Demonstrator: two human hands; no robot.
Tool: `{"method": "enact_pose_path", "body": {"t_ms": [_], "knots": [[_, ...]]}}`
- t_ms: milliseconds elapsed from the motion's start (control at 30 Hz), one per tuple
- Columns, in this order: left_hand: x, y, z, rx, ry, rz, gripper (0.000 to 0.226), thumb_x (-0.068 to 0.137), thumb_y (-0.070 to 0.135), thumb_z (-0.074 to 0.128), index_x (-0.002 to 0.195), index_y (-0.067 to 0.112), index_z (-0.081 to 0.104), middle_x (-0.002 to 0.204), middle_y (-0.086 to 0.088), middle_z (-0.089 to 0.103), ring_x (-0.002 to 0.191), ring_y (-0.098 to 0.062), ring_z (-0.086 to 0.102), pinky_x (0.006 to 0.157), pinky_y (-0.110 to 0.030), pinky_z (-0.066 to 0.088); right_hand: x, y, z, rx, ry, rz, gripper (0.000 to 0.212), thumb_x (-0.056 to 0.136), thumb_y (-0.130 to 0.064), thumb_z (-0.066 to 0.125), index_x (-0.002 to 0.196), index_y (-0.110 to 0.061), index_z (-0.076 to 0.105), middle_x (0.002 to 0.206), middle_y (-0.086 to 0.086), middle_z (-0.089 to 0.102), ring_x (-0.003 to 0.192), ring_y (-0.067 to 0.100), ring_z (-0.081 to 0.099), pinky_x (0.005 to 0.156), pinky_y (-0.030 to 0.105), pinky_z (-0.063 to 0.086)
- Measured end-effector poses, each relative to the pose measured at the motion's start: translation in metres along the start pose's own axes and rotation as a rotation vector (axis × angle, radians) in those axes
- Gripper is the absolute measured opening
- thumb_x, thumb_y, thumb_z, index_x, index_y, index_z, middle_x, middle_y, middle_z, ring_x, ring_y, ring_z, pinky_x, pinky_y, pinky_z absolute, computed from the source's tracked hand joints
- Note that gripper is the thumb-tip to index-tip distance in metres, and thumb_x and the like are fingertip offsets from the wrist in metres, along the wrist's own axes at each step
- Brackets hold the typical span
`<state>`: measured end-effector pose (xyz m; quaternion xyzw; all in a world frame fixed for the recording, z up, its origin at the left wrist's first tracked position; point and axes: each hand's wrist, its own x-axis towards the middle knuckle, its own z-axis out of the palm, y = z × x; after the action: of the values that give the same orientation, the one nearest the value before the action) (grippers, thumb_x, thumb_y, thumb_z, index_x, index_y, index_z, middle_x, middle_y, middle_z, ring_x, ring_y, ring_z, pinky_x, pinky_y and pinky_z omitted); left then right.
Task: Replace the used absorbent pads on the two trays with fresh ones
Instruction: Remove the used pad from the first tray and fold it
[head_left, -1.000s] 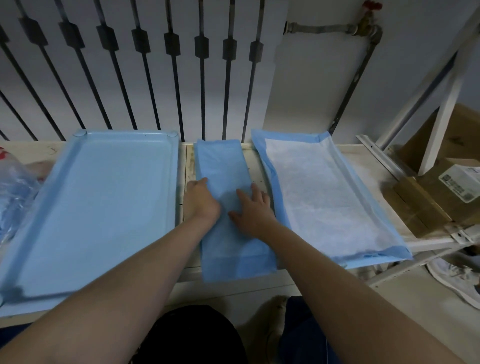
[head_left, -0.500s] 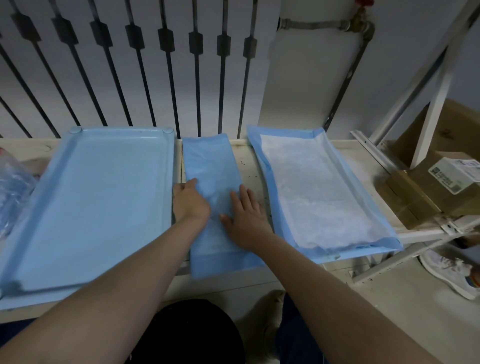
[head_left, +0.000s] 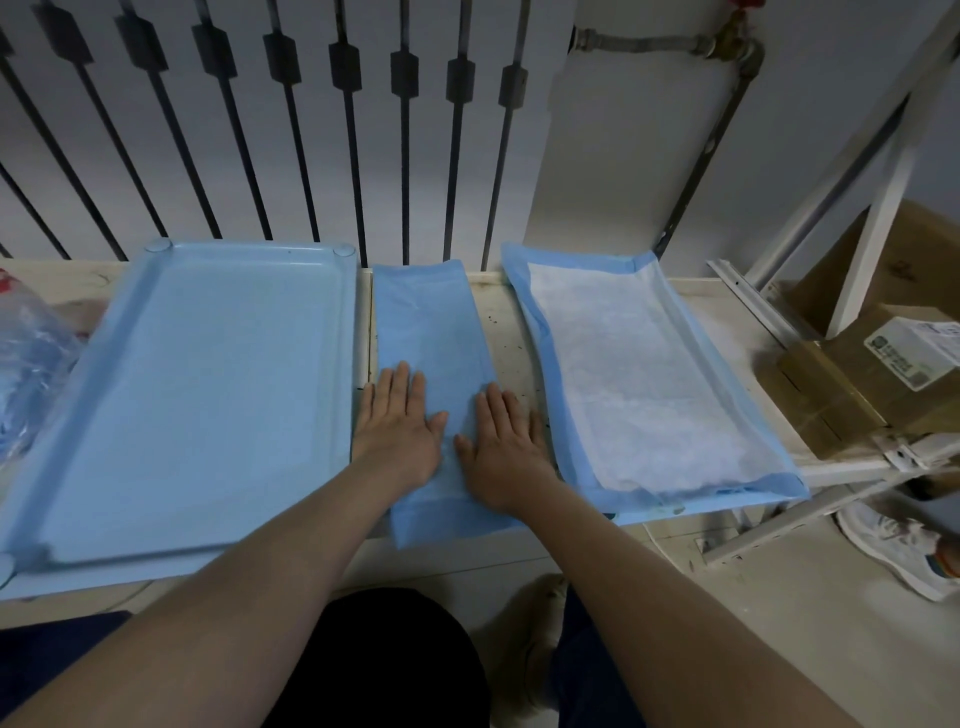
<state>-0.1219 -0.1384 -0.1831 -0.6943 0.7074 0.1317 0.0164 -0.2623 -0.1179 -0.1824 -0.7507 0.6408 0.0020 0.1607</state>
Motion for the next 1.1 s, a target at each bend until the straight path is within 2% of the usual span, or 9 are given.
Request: {"method": "enact_pose_path", "body": {"t_ms": [167, 333, 567, 700, 833, 933, 1000, 1067, 1100], "knots": [[-0.005, 0.008, -0.005, 0.260, 0.140, 0.160, 0.058, 0.102, 0.037, 0.010, 0.152, 0.012, -0.008, 0.160, -0.004, -0.013, 0.147, -0.020, -0.014, 0.118, -0.045, -0.010, -0.001, -0.010, 0.002, 0.009, 0.101, -0.017, 0.065, 0.102, -0.042, 0.018, 0.152, -0.005, -0.002, 0.160, 0.011, -0.010, 0.148, 0.023, -0.011, 0.119, 0.038, -0.008], [-0.013, -0.006, -0.012, 0.322, 0.020, 0.151, 0.061, 0.100, 0.046, 0.008, 0.152, 0.017, -0.006, 0.161, -0.001, -0.009, 0.148, -0.017, -0.007, 0.118, -0.046, -0.012, -0.012, 0.002, 0.007, 0.004, 0.073, -0.014, 0.066, 0.101, -0.045, 0.018, 0.152, -0.007, 0.000, 0.160, 0.009, -0.007, 0.148, 0.022, -0.009, 0.119, 0.039, -0.008], [-0.048, -0.022, -0.025, 0.404, -0.133, 0.201, 0.080, 0.091, 0.068, 0.010, 0.152, 0.020, -0.010, 0.160, -0.001, -0.015, 0.147, -0.016, -0.015, 0.112, -0.049, -0.022, -0.033, 0.004, 0.001, 0.015, -0.006, 0.047, 0.071, 0.101, -0.049, 0.019, 0.152, -0.006, -0.006, 0.160, 0.008, -0.012, 0.147, 0.022, -0.014, 0.119, 0.035, -0.009], [-0.063, -0.026, -0.028, 0.460, -0.172, 0.226, 0.087, 0.088, 0.074, 0.015, 0.152, 0.020, -0.008, 0.160, -0.003, -0.013, 0.147, -0.016, -0.013, 0.112, -0.052, -0.022, -0.047, 0.003, -0.005, -0.024, -0.097, 0.092, 0.077, 0.099, -0.053, 0.018, 0.151, -0.004, -0.010, 0.159, 0.010, -0.016, 0.147, 0.024, -0.015, 0.119, 0.036, -0.007], [-0.058, -0.019, -0.039, 0.397, -0.094, 0.224, 0.067, 0.098, 0.056, 0.013, 0.153, 0.019, 0.014, 0.160, -0.002, 0.009, 0.148, -0.016, -0.001, 0.112, -0.054, -0.021, -0.034, -0.011, -0.016, -0.080, -0.070, 0.115, 0.077, 0.100, -0.049, 0.021, 0.149, 0.004, -0.007, 0.158, 0.016, -0.011, 0.147, 0.030, -0.011, 0.120, 0.040, 0.001], [-0.046, -0.016, -0.045, 0.395, -0.071, 0.211, 0.054, 0.102, 0.033, 0.016, 0.153, 0.015, 0.010, 0.161, -0.001, 0.004, 0.148, -0.016, -0.002, 0.113, -0.051, -0.020, -0.012, -0.022, -0.019, -0.094, 0.013, 0.000, 0.069, 0.102, -0.041, 0.022, 0.149, 0.004, -0.001, 0.159, 0.016, -0.011, 0.147, 0.028, -0.012, 0.121, 0.037, -0.004], [-0.039, -0.017, -0.047, 0.423, -0.055, 0.235, 0.055, 0.098, 0.021, 0.027, 0.151, 0.013, 0.017, 0.159, -0.004, 0.016, 0.145, -0.017, 0.018, 0.115, -0.049, -0.017, 0.002, -0.021, -0.012, -0.071, -0.018, -0.014, 0.069, 0.102, -0.042, 0.021, 0.150, 0.002, -0.002, 0.159, 0.015, -0.011, 0.147, 0.026, -0.012, 0.121, 0.037, -0.004], [-0.026, -0.019, -0.051, 0.420, 0.026, 0.280, 0.051, 0.091, 0.016, 0.035, 0.142, 0.015, 0.037, 0.141, -0.003, 0.044, 0.125, -0.017, 0.049, 0.117, -0.047, -0.014, 0.015, -0.014, -0.004, -0.028, -0.024, 0.024, 0.070, 0.101, -0.045, 0.021, 0.151, -0.002, -0.005, 0.160, 0.012, -0.010, 0.148, 0.025, -0.011, 0.121, 0.037, -0.003], [-0.016, -0.020, -0.055, 0.406, 0.063, 0.300, 0.049, 0.089, 0.016, 0.038, 0.137, 0.017, 0.043, 0.132, -0.001, 0.050, 0.115, -0.016, 0.055, 0.118, -0.045, -0.013, 0.023, -0.011, -0.001, -0.011, -0.005, 0.045, 0.071, 0.101, -0.046, 0.021, 0.151, -0.004, -0.004, 0.160, 0.010, -0.010, 0.148, 0.024, -0.010, 0.121, 0.037, -0.003]]}}
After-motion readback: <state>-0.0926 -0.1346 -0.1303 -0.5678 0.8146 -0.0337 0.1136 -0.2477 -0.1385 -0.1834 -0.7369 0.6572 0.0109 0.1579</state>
